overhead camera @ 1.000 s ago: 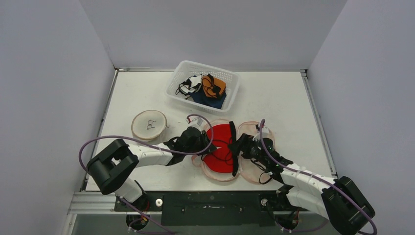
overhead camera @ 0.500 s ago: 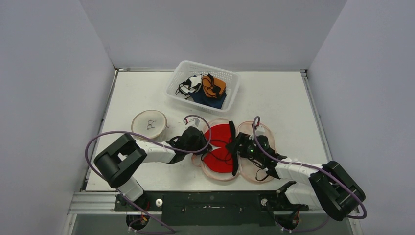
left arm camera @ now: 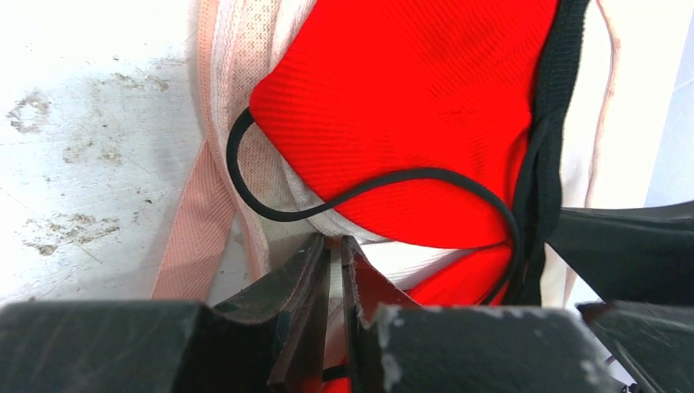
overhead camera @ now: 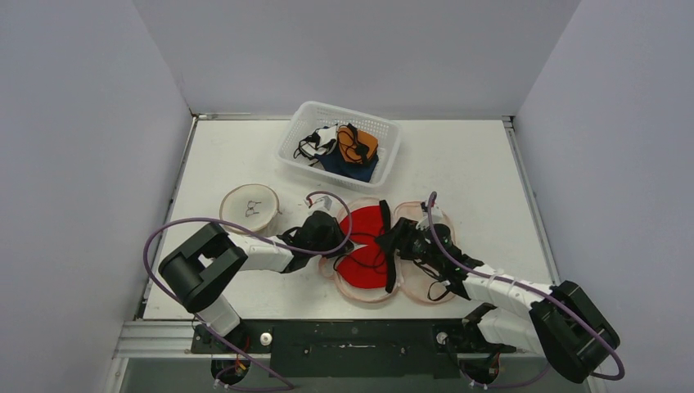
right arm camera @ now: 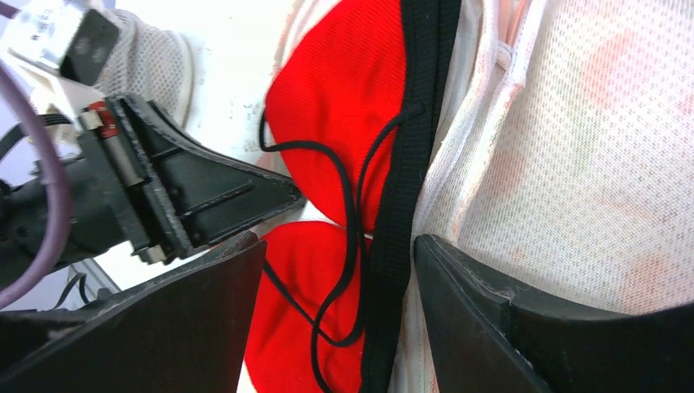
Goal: Unzip the laundry bag and remove the bra
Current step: Pick up the bra from the laundry bag.
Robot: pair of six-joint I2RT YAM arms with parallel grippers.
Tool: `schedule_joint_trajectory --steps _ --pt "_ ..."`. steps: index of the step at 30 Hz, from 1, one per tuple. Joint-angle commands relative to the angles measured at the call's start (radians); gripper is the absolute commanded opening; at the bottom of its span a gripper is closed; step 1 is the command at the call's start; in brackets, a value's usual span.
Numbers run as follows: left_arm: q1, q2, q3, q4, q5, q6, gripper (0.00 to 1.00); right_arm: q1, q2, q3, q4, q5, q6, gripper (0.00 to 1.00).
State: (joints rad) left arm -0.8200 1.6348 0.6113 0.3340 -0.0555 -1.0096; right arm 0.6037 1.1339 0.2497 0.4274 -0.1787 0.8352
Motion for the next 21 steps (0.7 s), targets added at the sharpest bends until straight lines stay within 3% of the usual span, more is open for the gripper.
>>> schedule_joint_trajectory --steps 1,7,12,21 --pt "0.009 0.006 -0.007 0.025 -0.015 0.007 0.10 0.023 -0.059 0.054 -0.033 0.017 -0.024 0.68" --pt "0.009 -0.031 -0.009 -0.002 -0.019 0.006 0.10 0.045 -0.053 0.069 -0.039 0.012 -0.029 0.66" --pt "0.010 -0.116 -0.012 -0.061 -0.026 0.011 0.10 0.048 -0.062 0.087 -0.142 0.092 -0.044 0.74" --pt "0.006 -0.322 0.002 -0.166 0.007 0.027 0.13 0.049 -0.143 0.091 -0.239 0.157 -0.067 0.80"
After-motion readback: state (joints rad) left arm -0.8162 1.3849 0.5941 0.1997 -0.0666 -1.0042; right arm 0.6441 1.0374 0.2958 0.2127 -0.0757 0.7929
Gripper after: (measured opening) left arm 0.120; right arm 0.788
